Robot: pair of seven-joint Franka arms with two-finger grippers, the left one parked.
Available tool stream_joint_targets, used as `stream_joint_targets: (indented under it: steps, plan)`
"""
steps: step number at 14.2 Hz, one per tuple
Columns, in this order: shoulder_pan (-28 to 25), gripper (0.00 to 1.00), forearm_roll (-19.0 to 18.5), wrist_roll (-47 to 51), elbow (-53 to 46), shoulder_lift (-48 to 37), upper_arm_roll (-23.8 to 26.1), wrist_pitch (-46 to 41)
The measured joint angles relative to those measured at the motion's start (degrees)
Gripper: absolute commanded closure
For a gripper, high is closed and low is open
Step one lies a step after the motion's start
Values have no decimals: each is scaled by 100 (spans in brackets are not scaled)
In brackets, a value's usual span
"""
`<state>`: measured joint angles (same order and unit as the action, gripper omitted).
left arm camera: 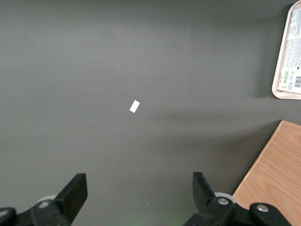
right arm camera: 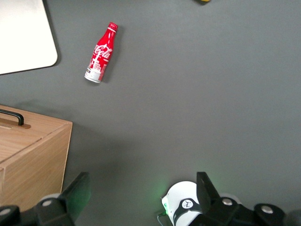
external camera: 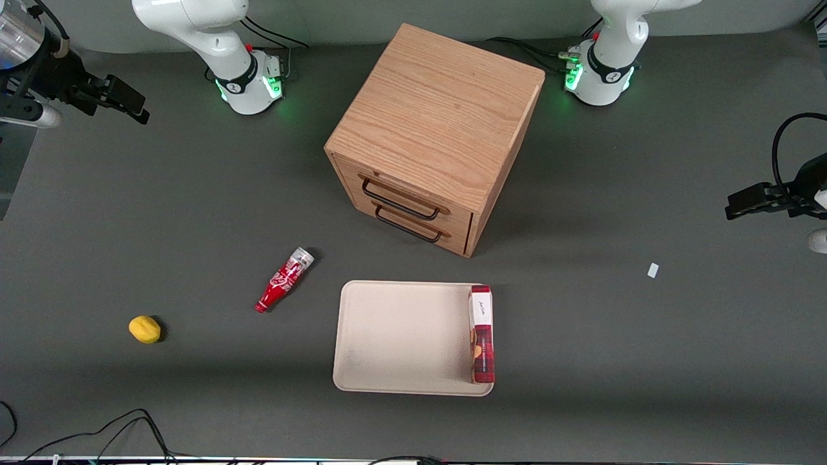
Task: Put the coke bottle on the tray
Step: 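Move the right gripper down to the red Coca-Cola bottle lying on the table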
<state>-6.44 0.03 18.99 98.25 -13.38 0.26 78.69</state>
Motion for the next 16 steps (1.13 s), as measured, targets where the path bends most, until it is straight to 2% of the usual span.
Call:
stream_joint_targets:
  steps: [6, 9, 12, 16]
  plan:
    - [-12, 0, 3, 0, -91, 177, 12, -142]
    - [-40, 0, 68, 80, -87, 463, 170, -39]
    - [-49, 0, 291, 1097, -49, 1221, 452, 599]
    - [-92, 0, 295, 2485, 59, 2685, 733, 1869]
